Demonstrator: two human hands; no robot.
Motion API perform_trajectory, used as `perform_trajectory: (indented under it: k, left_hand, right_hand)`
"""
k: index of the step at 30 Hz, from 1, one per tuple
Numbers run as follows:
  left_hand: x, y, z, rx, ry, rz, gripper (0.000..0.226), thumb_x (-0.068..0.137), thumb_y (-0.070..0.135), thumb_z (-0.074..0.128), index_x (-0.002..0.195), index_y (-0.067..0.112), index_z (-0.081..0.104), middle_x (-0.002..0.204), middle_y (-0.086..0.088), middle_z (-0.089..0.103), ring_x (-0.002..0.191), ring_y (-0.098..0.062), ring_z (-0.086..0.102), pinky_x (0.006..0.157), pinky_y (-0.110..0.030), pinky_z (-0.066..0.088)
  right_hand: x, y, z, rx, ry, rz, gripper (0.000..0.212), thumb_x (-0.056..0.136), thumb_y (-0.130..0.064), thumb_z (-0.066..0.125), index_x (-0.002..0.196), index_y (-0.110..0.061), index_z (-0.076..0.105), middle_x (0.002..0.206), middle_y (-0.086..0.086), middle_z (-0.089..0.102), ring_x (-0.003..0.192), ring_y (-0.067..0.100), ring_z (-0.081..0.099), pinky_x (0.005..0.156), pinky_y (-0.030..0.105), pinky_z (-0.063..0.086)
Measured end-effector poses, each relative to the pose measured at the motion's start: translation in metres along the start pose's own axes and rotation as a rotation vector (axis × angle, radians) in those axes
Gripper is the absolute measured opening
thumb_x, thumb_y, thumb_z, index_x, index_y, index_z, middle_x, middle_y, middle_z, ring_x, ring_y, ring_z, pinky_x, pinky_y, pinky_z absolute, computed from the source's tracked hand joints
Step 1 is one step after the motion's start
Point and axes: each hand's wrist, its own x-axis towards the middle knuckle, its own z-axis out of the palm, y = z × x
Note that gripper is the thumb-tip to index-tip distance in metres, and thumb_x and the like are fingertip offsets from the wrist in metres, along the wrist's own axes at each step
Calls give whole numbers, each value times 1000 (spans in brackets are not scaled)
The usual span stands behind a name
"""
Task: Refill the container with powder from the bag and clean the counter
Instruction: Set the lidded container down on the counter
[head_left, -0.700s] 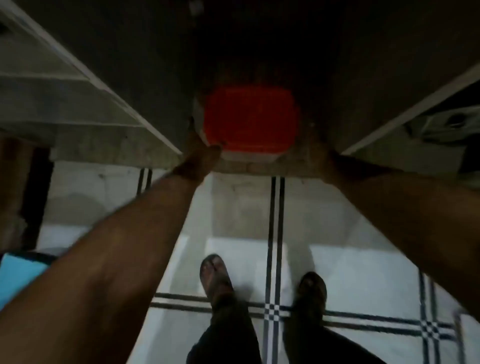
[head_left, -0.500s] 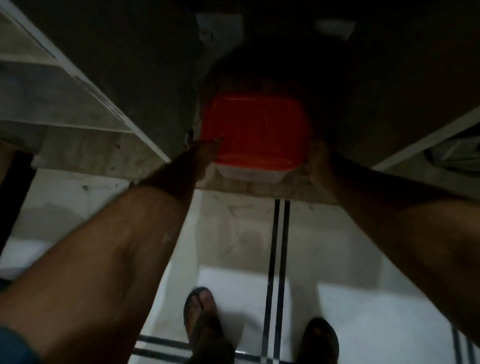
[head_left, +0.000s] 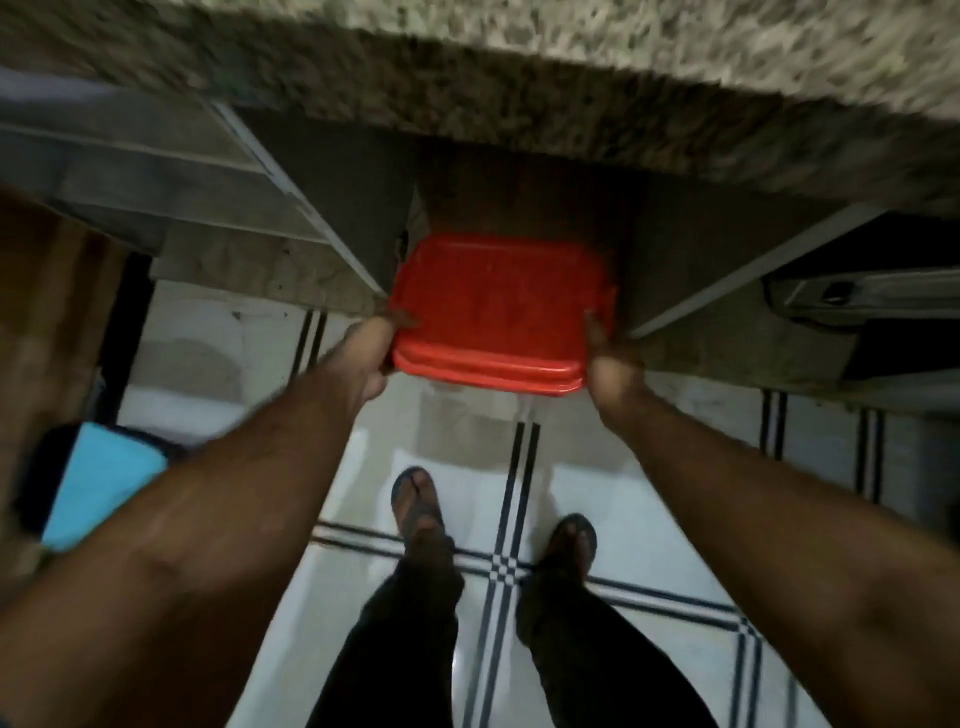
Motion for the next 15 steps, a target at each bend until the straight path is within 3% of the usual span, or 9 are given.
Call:
perform_trajectory:
  k: [3,4,6,8,9,10,12,13,15]
  left_hand:
    - [-105,12,-25,10,-23,-84,66,80,47,90,135,16,72,124,-5,81,93,-16,81,77,-34,67]
    - [-141,20,-31,64,-9,-99,69,75,56,90,130,18,73,112,0,82,82,-15,79,67,-32,64]
    - [-198,31,-50,124,24,-80,64,71,65,86,118,22,75,88,5,77,61,-10,64,50,-24,39]
    - [-254,57,-55,156,23,-51,75,64,69,90,118,19,78,97,-1,78,77,-18,65,65,-28,41]
    - [-280,75,-53,153,24,-26,73,66,69,90,116,16,79,100,-2,80,85,-20,68,74,-28,43]
    - [-304,91,-52,162,13,9,59,78,64,86,107,13,78,89,-1,82,80,-15,71,74,-22,47]
    - [-356,125,-45,225,14,135,33,95,49,74,87,18,68,53,8,63,46,-9,57,43,-15,35]
    - [-381,145,-40,267,53,207,33,94,48,74,80,20,65,47,10,53,40,-10,46,37,-18,25]
    - [-422,184,-33,322,151,340,39,94,42,78,68,18,61,43,10,48,37,-9,41,35,-19,21]
  right_hand:
    - [-109,-38,-27,-120,-77,-30,102,73,-99,57,113,-6,74,105,16,80,96,35,78,91,58,63]
    - [-136,-53,-33,-118,-105,-54,97,81,-92,56,108,-1,73,101,20,80,93,39,79,87,59,64]
    - [-196,-94,-47,-127,-183,-91,88,91,-83,55,107,1,74,100,22,80,92,40,79,85,59,65]
    - [-243,-129,-64,-107,-132,-122,96,86,-90,55,108,2,73,100,20,80,90,38,78,82,56,65]
    - [-263,-148,-72,-76,-132,-150,99,85,-90,55,111,3,72,102,20,80,91,39,78,80,55,65]
    - [-281,-164,-80,-54,-142,-179,96,87,-88,55,114,3,72,105,22,79,95,41,78,82,56,65]
    - [-317,-200,-91,-46,-155,-241,79,97,-77,53,117,-3,75,110,20,80,102,40,77,89,56,64]
    - [-332,-217,-97,-47,-148,-287,70,104,-67,50,115,-4,77,108,19,81,101,38,78,90,53,65]
    - [-352,-245,-108,-12,-125,-384,58,112,-52,47,107,-4,78,99,12,83,94,29,80,83,40,66]
